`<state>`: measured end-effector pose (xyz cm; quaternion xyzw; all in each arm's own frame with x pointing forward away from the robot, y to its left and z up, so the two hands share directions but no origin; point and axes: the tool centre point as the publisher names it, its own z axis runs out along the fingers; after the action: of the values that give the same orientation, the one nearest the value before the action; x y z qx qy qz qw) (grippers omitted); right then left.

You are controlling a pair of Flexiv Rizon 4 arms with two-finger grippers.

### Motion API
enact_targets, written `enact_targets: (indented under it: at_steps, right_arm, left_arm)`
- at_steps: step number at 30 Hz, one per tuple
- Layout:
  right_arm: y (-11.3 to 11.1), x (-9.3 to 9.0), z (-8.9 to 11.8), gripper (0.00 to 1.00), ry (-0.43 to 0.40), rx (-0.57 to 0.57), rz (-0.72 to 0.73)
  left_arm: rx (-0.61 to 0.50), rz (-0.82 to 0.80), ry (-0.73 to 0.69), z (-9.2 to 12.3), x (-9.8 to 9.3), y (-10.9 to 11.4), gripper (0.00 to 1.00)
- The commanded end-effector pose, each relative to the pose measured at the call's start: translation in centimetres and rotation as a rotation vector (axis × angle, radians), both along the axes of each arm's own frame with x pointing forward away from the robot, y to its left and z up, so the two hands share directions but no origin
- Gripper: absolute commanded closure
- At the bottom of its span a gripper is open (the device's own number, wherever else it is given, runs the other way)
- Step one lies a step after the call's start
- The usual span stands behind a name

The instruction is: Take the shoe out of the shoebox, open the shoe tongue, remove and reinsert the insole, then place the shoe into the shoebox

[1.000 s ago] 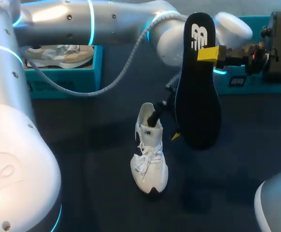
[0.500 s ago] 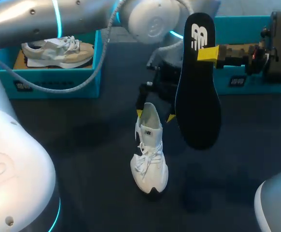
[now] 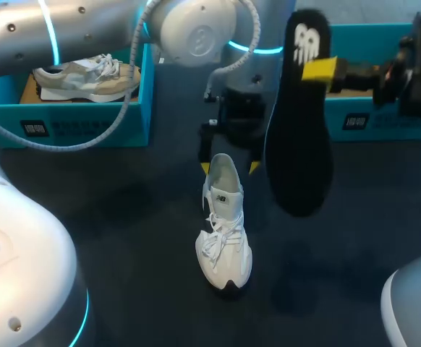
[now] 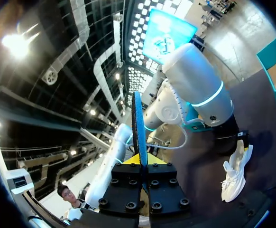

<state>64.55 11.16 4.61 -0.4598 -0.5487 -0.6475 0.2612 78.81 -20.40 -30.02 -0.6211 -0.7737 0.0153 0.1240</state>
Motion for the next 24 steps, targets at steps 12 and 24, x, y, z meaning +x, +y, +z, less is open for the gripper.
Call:
enact_targets:
  at_steps: [12, 24]
  right_arm:
    - [-1.6, 2.9, 1.4, 1.00, 0.098, 0.145, -0.119]
    - [-3.5, 4.6, 1.3, 1.00, 0.252, 0.083, -0.023]
  left_arm:
    - [-0.453, 0.127, -0.112, 4.6, 1.7, 1.2, 0.00]
    - [-0.764, 0.064, -0.205, 8.7, 1.9, -0.4, 0.00]
